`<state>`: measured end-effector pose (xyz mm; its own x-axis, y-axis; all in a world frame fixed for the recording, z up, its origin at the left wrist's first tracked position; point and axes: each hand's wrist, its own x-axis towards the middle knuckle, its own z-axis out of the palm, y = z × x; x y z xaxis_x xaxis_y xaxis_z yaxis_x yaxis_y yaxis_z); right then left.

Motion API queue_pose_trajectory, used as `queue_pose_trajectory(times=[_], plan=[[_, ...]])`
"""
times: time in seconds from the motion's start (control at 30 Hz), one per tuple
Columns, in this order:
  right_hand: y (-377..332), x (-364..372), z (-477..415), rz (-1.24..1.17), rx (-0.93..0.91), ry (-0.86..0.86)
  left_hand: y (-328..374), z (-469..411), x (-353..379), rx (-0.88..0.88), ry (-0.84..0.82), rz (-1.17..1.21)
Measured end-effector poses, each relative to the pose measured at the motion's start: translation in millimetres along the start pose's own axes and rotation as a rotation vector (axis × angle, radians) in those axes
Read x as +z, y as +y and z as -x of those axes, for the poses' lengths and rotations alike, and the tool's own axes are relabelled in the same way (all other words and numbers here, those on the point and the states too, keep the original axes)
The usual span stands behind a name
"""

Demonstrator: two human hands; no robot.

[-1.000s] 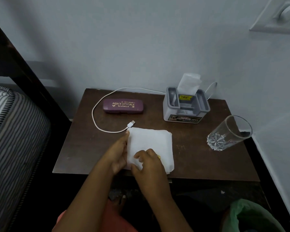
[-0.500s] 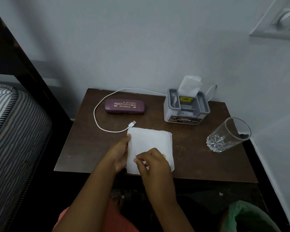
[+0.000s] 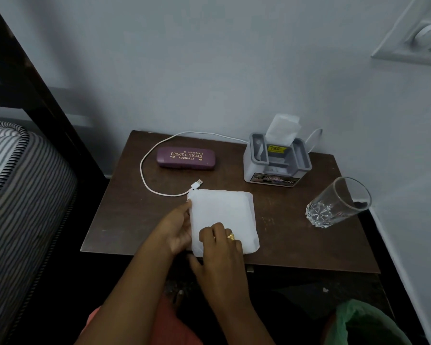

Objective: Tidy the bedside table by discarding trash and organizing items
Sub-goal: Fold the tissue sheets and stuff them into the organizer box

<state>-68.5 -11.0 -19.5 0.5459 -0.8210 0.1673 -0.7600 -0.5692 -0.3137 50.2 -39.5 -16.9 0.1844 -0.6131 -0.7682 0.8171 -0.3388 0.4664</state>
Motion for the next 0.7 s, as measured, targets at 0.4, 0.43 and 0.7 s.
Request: queue_pose_trajectory(times=[0.4, 0.43, 0.7], plan=[[19.5, -30.9, -11.9, -0.773, 0.421, 0.085, -1.9, -14.0, -3.7, 0.087, -0.109, -0.091], [22.3, -34.4, -14.8, -0.828, 0.463, 0.085, -2.3, -14.5, -4.6, 0.089, -0.117, -0.120], [54.3, -95.0, -61.2, -0.696, 0.395, 0.299, -10.5, -12.1, -6.8, 0.270, -0.028, -0.351]])
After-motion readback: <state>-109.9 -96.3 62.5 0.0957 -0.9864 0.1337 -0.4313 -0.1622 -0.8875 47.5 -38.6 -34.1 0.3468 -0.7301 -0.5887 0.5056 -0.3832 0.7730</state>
